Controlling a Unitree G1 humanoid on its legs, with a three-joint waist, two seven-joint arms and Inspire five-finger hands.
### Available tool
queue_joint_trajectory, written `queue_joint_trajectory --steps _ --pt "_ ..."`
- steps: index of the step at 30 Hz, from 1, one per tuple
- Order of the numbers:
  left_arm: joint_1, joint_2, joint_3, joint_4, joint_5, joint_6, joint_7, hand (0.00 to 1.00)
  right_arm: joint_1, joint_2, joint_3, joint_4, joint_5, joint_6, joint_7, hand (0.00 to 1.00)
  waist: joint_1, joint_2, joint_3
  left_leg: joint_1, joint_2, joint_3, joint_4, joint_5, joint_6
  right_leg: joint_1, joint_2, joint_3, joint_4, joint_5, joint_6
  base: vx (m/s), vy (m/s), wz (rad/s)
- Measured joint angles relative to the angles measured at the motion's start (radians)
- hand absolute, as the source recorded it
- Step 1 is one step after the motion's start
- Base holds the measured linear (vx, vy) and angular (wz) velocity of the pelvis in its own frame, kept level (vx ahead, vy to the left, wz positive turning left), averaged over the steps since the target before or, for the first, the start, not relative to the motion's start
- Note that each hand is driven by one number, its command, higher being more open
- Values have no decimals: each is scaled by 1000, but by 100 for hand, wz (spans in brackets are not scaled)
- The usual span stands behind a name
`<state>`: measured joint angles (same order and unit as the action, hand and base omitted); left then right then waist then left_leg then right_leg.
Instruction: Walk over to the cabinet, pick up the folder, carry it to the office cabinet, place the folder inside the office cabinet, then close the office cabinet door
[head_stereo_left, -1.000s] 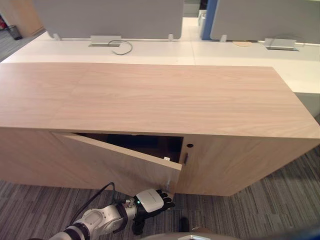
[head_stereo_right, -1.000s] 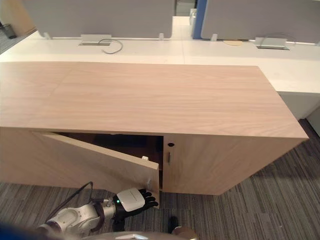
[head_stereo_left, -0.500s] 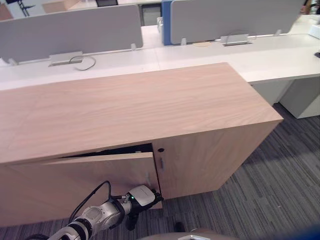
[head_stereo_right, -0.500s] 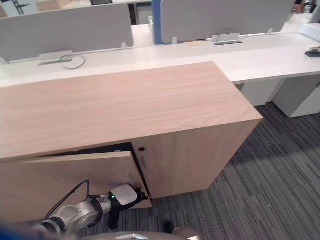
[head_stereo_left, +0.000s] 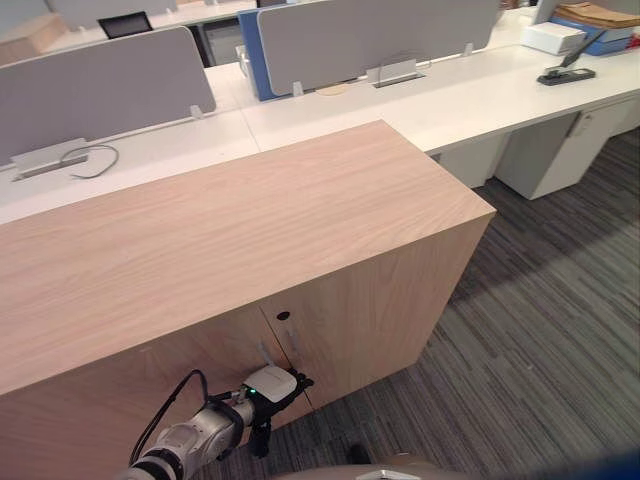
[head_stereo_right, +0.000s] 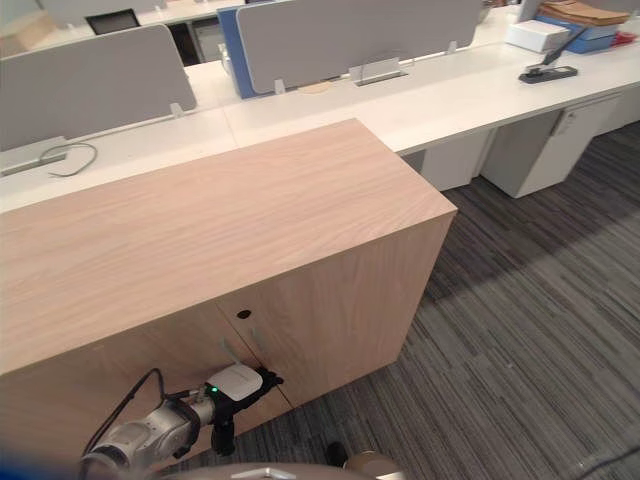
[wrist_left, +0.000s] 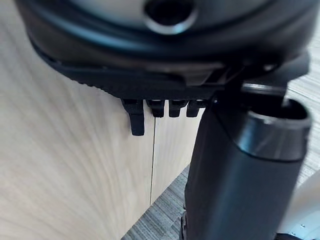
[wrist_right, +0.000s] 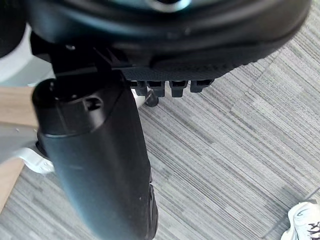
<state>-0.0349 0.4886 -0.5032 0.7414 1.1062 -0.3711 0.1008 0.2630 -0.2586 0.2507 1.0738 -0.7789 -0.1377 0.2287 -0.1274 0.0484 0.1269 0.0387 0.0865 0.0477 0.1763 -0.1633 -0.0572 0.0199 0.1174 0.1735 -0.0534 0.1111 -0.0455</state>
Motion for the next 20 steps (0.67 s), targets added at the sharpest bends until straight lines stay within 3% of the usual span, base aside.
queue_joint_trajectory --steps 4,6,7,9,11,13,20 --pt "63 -117 160 39 -94 8 -8 100 15 54 -60 -8 45 28 -40 100 17 -9 -5 26 -16 27 -77 38 12 -17 -11 22 -8 9 11 63 62 -17" --pt "111 -260 338 102 -281 87 -8 100 24 77 -88 -8 88 55 -64 100 20 -9 -7 36 -15 36 -94 39 14 -14 -9 30 -15 9 11 57 45 -11" --pt "112 -294 387 122 -336 121 -9 100 26 82 -96 -8 97 62 -67 100 23 -10 -7 39 -14 37 -97 40 14 -13 -8 31 -17 10 11 50 25 -9" --pt "142 -377 525 169 -676 226 3 100 31 100 -124 -8 115 86 -81 100 36 -19 -15 49 -6 46 -109 44 13 -2 0 41 -31 16 3 40 6 -11" --pt "171 -395 567 180 -899 250 20 100 37 106 -134 -7 115 98 -94 100 49 -22 -26 51 1 47 -112 44 12 -1 7 42 -31 16 3 16 -6 -4" --pt "220 -407 569 208 -1236 248 4 100 28 113 -173 4 120 130 -130 100 68 -15 -39 63 2 46 -121 48 8 1 12 42 -31 15 2 33 -9 2" --pt "228 -406 613 346 -1524 243 -136 100 11 117 -244 66 166 154 -175 100 76 -10 -68 76 2 25 -126 47 2 19 13 22 -35 3 -12 -28 2 8"
